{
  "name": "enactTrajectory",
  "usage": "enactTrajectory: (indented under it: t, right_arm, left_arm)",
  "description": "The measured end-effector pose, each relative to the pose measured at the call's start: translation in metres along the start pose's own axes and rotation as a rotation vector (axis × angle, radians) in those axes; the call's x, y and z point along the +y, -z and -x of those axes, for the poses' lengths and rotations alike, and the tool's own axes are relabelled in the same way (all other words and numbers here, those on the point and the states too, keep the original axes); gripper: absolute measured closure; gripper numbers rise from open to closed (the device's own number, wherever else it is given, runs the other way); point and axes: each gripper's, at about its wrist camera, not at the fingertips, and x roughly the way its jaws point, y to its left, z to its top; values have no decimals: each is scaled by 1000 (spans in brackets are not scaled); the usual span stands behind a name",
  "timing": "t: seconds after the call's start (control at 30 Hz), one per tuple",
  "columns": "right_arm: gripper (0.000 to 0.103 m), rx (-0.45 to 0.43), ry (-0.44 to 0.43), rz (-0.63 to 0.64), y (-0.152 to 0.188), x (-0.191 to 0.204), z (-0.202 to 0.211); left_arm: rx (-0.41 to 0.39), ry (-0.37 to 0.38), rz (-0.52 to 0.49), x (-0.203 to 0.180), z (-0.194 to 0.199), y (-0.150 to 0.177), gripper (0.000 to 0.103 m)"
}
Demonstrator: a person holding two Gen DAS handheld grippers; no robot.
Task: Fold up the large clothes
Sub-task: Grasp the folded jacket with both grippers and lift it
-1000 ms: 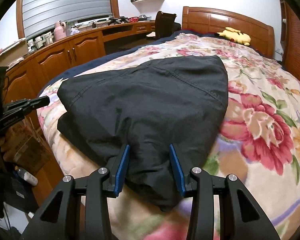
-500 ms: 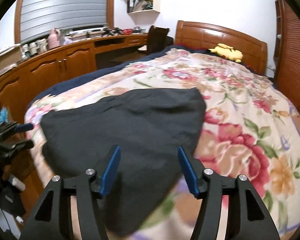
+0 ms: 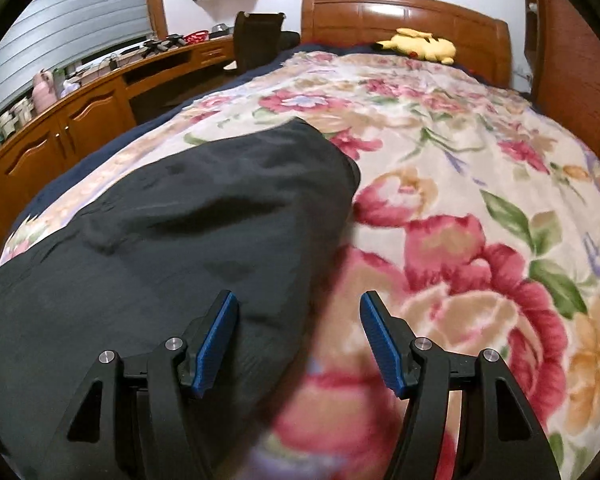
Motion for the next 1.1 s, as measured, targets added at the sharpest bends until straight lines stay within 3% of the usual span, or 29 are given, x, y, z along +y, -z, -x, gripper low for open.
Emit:
enactTrajectory:
  t: [0.27,0.6,0.63,0.7,0.73,0.83,0.87,0.97,1.1]
  right_arm:
    - [21,8,-27,-74,-8,-15,-17]
    - [20,83,-125,-117,-13,-15,-43]
    - [21,88,-127,-108,-13,-12,-45]
    - [25,98,-145,-102,-12,-8,-47]
    - [32,104,-167,-108,-12,-8,-49]
    - [39,101,-167,-119,-10,-6,-49]
    - [42,96,-166,-131,-9,-6,-49]
    - [56,75,-153,-146,-7,-5,-42]
    - [73,39,-113,-149,-6,0,-30]
  left_arm:
    - [9,9,-2,-1,-1,-1,25]
    - [19,49,-3,-7,-2,5,26]
    - [18,58,-4,-8,-1,6,31]
    - [23,92,-5,-11,-2,7,43]
    - [20,108,-8,-12,-3,8,50]
    - [18,139,-11,-13,-5,10,61]
    - [20,163,-6,-14,-5,10,73]
    - [18,190,-22,-17,-3,8,91]
    - [-29,199,-3,-10,8,4,94]
